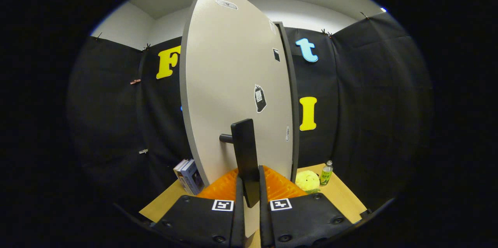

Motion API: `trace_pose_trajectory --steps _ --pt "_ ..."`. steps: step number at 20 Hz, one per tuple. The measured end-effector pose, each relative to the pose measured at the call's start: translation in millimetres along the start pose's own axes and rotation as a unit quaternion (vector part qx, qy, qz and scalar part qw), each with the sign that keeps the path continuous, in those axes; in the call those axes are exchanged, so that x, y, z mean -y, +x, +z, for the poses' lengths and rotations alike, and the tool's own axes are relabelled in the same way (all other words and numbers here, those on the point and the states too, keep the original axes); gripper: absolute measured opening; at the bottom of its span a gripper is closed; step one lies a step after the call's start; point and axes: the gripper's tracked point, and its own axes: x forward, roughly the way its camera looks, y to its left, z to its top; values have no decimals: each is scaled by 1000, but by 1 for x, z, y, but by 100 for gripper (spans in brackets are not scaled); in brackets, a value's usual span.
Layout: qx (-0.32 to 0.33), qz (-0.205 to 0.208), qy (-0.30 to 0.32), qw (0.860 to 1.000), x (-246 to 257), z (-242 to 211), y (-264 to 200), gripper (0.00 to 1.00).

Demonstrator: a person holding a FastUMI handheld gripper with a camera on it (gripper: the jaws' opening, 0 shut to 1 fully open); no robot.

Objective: Open the shoe cabinet door, grab the shoes and put them into the shoe cabinet, then close the shoe cabinet door.

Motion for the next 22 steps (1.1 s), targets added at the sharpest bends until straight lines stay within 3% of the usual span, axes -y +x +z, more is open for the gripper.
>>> trace_pose_trajectory --steps 5,11,15,19,22 --pt "-1 -24 14 1000 38 5 -7 19" --pt "-3 -12 -12 1000 88 9 -12 18" --pt "11 -23 -17 1000 130 15 -17 13" --pt "5 35 2 999 126 15 -16 13" --pt "-3 31 -5 1000 132 11 -12 16"
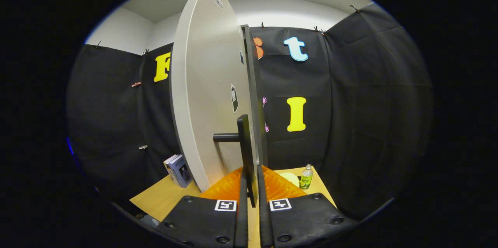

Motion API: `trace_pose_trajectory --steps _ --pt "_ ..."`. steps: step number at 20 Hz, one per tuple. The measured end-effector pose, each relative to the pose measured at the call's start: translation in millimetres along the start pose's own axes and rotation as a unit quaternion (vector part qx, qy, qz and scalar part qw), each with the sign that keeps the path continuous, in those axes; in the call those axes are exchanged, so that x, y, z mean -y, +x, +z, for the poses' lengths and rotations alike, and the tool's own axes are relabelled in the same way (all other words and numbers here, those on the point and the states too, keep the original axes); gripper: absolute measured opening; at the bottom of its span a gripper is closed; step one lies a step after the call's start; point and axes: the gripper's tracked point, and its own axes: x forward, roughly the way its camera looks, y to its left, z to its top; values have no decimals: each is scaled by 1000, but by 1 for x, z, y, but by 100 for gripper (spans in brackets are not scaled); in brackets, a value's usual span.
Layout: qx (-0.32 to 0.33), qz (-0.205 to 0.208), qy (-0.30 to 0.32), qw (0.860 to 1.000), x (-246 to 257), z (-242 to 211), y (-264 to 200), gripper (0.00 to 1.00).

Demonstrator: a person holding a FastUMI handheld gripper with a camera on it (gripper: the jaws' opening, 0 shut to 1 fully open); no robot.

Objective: Open the shoe cabinet door, grab the shoes and put them into the shoe cabinet, then close the shoe cabinet door.

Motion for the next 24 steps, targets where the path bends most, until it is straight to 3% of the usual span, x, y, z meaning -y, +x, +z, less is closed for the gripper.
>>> trace_pose_trajectory --steps 2,10,17,19,24 --pt "7 -19 -2 1000 5 3 0 12" --pt "22 -40 25 999 2 3 -9 13" --pt "31 -78 62 995 -5 -1 -57 20" --pt "16 -82 63 994 -16 -15 -72 34" --pt "-74 -36 46 996 -84 -82 -93 97"
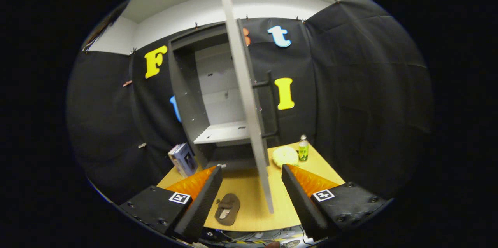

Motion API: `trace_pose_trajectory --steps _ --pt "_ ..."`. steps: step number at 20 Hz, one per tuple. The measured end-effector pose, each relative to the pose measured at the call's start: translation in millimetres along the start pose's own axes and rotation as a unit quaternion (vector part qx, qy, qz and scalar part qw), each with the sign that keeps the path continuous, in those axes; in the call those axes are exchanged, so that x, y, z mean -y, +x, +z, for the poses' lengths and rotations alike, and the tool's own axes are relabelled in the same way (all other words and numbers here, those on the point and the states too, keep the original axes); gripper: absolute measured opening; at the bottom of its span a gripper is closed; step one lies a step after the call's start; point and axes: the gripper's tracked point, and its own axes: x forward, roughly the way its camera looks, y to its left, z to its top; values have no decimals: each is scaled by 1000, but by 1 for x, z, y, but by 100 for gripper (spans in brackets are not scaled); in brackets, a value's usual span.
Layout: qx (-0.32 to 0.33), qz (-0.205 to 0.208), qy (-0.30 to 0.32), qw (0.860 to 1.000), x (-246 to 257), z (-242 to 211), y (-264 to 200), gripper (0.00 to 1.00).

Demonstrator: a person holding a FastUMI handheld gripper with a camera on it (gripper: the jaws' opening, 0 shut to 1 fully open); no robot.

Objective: Open the shoe cabinet door, grab the shoes and put them into the shoe cabinet, then close the shoe cabinet door.

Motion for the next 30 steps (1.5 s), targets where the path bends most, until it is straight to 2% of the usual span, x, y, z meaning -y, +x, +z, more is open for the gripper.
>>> trace_pose_trajectory --steps 5,11,17,20,22,25,29,30 --pt "-107 67 9 992 -76 -92 32 98" --pt "-222 71 2 972 -120 -219 119 99" --pt "-296 47 -8 954 -124 -344 178 99" --pt "-294 35 -10 955 -122 -379 199 95" --pt "-279 20 -18 960 -119 -392 213 82" --pt "-248 4 -32 968 -115 -400 237 82" --pt "-220 -40 -42 974 -98 -404 271 68" --pt "-222 -50 -39 973 -95 -406 277 58"
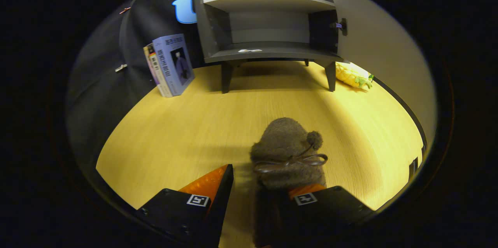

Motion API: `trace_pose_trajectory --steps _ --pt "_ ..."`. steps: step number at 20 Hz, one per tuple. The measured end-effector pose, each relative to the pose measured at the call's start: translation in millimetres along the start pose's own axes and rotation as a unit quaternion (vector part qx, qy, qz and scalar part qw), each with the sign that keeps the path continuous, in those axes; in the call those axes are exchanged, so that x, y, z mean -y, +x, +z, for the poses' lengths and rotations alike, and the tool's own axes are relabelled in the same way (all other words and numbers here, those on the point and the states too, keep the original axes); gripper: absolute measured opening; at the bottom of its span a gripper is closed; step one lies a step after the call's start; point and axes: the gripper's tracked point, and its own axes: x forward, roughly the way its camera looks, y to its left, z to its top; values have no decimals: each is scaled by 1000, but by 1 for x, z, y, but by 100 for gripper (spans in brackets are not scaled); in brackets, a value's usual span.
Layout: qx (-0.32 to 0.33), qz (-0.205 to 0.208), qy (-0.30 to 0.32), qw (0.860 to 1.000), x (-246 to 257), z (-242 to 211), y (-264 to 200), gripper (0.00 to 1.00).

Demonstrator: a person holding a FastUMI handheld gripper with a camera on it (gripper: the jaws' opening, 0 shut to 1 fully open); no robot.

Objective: Open the shoe cabinet door, grab the shoes and put them into the shoe cabinet, then close the shoe cabinet door.

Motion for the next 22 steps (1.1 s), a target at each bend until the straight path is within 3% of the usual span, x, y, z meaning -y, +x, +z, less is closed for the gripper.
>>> trace_pose_trajectory --steps 1,4,6,12,17,22 --pt "-4 -19 -6 1000 10 -1 6 47" --pt "-8 2 -2 1000 5 0 5 15" --pt "-21 20 5 1000 7 4 -7 5" --pt "24 40 10 999 18 93 -66 5" --pt "80 46 -6 996 13 214 -118 5" --pt "116 59 -3 991 3 336 -139 5"
